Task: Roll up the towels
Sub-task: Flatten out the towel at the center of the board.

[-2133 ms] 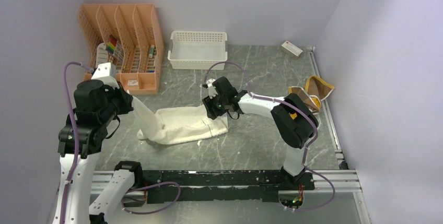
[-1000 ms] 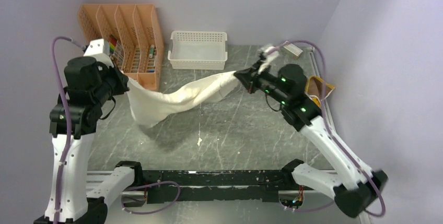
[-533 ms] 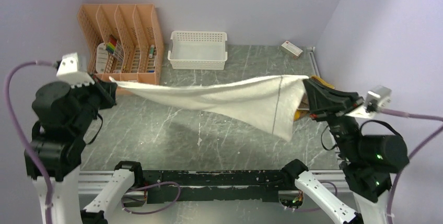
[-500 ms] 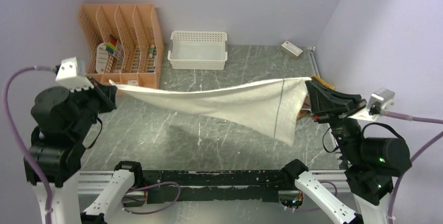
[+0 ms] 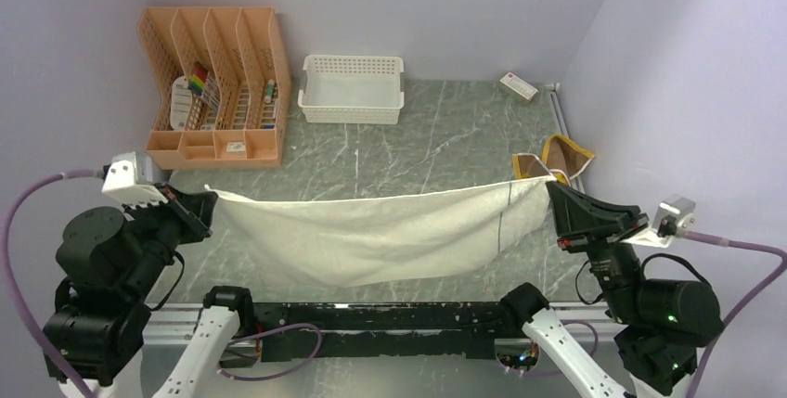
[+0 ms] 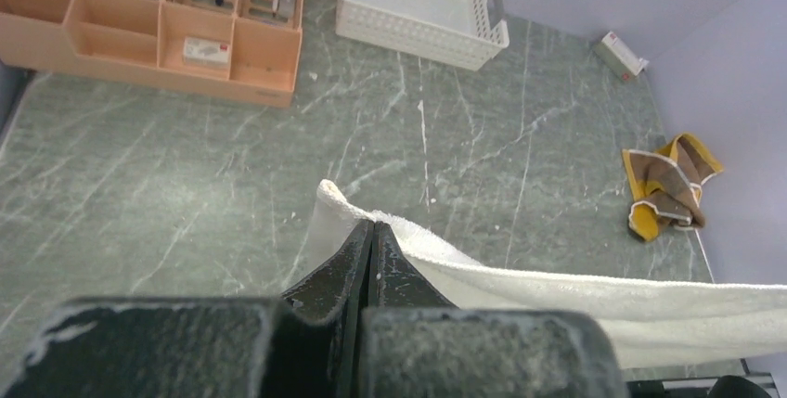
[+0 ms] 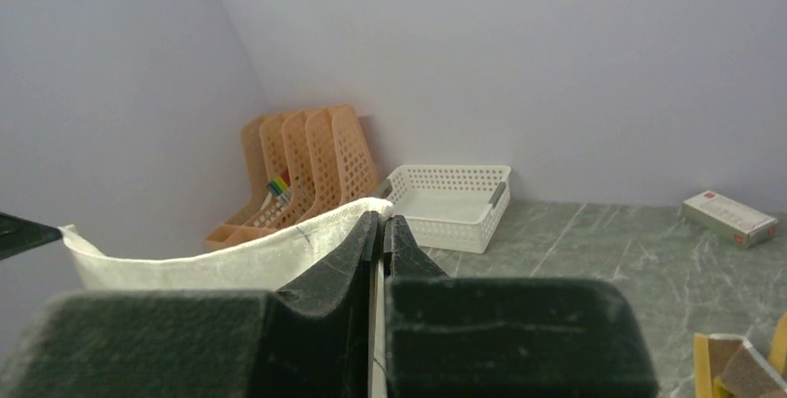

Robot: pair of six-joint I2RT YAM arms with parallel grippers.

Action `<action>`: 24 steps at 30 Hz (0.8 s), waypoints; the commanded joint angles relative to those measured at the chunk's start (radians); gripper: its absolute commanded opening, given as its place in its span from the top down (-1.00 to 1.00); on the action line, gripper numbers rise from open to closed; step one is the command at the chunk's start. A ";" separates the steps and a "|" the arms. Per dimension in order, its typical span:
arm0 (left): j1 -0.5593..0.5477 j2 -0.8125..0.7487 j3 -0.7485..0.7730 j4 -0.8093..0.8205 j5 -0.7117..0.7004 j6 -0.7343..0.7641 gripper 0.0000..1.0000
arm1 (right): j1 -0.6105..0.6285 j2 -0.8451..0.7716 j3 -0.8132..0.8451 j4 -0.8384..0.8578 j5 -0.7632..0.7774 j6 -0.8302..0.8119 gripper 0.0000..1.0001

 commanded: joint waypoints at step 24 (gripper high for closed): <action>0.002 1.328 0.122 0.531 0.072 0.042 0.86 | -0.414 1.098 -0.389 0.998 0.166 0.268 1.00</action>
